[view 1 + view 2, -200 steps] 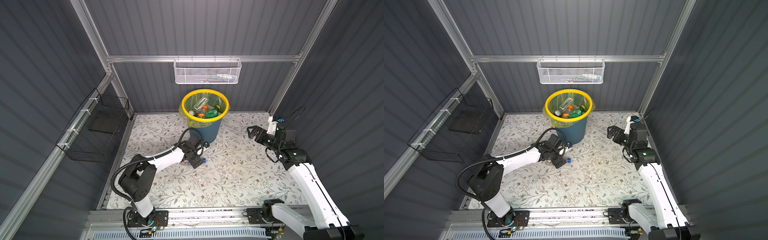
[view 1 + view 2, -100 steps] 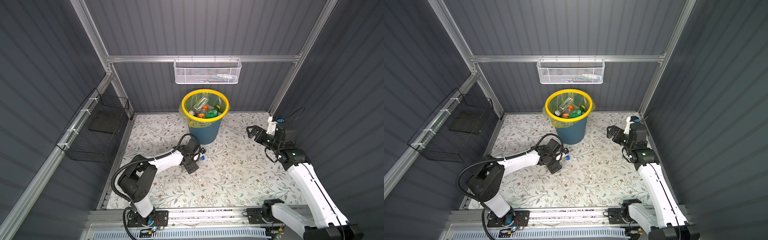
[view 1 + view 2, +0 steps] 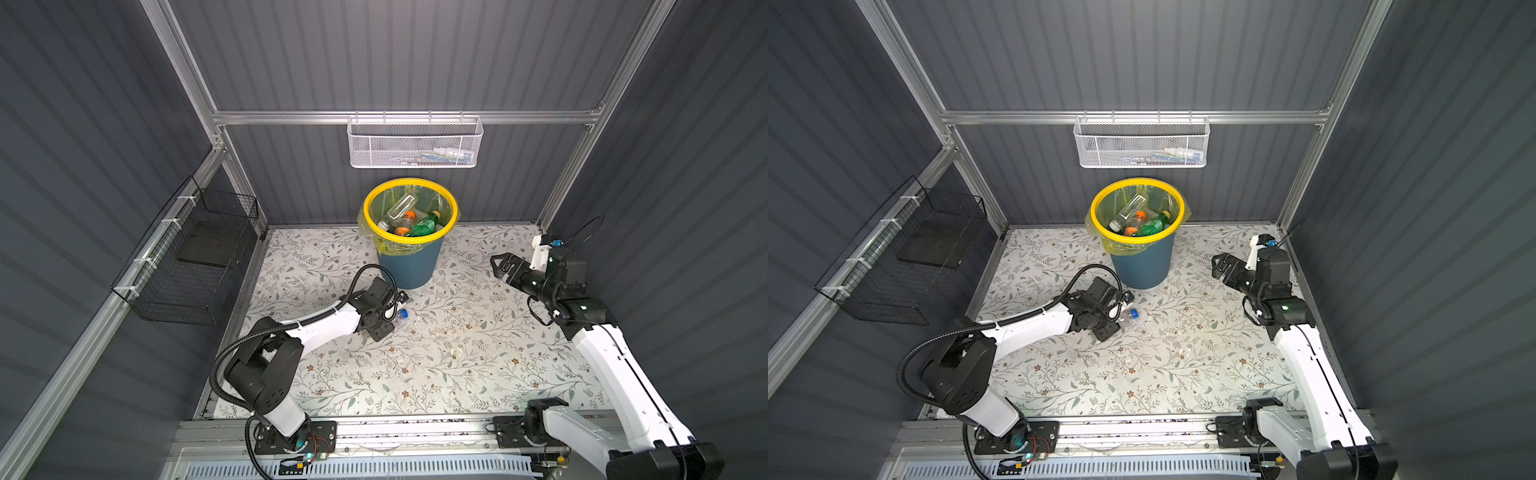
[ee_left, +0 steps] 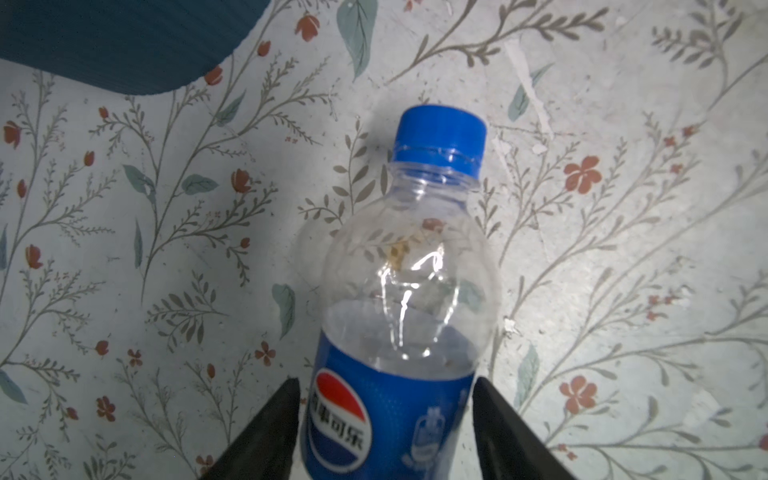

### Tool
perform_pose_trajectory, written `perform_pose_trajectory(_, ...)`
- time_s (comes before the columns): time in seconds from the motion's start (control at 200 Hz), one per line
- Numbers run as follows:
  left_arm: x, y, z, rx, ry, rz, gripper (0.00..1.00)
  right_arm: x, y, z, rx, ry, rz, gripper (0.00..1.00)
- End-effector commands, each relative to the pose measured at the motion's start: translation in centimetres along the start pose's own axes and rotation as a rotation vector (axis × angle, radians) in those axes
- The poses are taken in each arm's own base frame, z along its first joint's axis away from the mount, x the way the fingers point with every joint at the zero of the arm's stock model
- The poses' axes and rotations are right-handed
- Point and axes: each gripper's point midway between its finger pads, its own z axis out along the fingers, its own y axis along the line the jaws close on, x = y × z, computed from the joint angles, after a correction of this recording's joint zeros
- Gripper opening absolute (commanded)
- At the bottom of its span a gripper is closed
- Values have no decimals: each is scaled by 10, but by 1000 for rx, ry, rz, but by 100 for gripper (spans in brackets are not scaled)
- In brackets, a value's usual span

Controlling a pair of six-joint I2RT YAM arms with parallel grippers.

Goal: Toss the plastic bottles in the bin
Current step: 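Lower the left gripper onto the blue-capped Pepsi bottle and grasp it, then lift the Pepsi bottle with the left gripper above the bin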

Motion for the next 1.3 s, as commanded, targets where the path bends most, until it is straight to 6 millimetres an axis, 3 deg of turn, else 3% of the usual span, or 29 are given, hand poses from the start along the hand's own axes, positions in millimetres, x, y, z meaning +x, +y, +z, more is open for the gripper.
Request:
perform_pose_trajectory(0.0,-6,4,-17,-8,-66,-63,62,22,-12,11,19,76,4,99)
perform_pose_trajectory(0.23,-16,18,-64,-35,-255,-205,57,39,-19,21,26,139,16,98)
perform_pose_trajectory(0.305,-14,16,-70,-18,-280,-219,61,39,-17,23,21,146,11,98)
perform_pose_trajectory(0.46,-15,3,-58,57,-226,-161,85,37,-14,24,12,150,12,98)
perform_pose_trajectory(0.72,-13,1,-22,96,-57,-42,90,43,-11,26,-4,150,26,98)
perform_pose_trajectory(0.986,6,-11,11,152,66,-17,79,47,-14,31,0,157,27,98)
perform_pose_trajectory(1.296,8,-9,6,137,66,-17,53,51,-17,42,0,179,41,98)
